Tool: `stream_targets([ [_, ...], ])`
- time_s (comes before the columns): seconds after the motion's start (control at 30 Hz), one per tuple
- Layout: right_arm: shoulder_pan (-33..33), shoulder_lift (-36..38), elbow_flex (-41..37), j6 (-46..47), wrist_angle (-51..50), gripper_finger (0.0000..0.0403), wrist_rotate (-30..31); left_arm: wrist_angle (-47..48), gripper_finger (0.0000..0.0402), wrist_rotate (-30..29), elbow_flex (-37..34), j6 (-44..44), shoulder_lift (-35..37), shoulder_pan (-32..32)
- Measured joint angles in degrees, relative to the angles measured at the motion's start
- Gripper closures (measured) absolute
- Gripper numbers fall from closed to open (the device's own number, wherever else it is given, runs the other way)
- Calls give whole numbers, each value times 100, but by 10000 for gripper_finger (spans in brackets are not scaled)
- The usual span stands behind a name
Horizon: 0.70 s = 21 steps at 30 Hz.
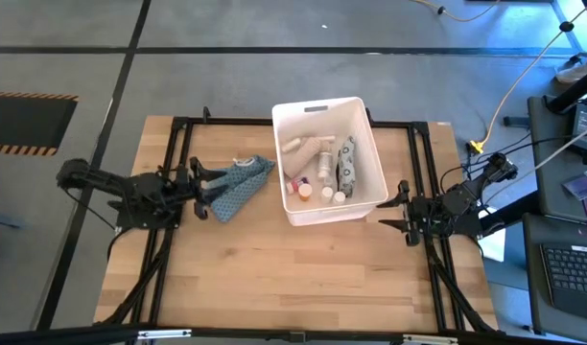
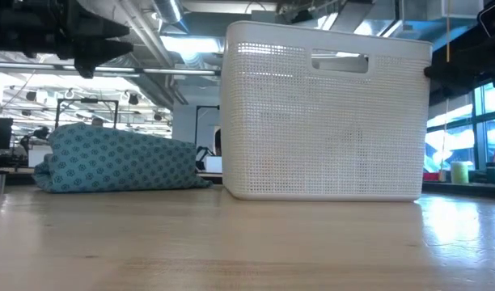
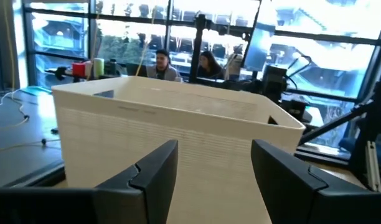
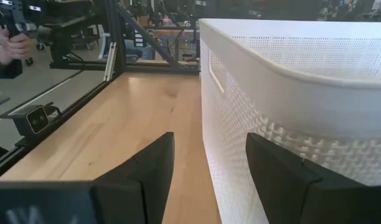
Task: Pick & place medical supplies in basket/bin
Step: Return to Home Position
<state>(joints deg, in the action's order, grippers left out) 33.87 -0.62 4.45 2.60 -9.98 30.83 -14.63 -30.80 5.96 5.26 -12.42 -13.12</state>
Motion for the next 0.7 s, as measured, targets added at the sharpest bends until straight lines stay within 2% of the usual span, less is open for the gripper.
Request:
stream_targets([
  [0.3, 0, -2, 0, -5, 0, 201, 0, 842, 203, 393, -276, 239, 915, 609],
  [0.7, 0, -2, 0, -155, 0, 201, 3, 1593, 203, 562, -278, 510, 1063, 1069],
])
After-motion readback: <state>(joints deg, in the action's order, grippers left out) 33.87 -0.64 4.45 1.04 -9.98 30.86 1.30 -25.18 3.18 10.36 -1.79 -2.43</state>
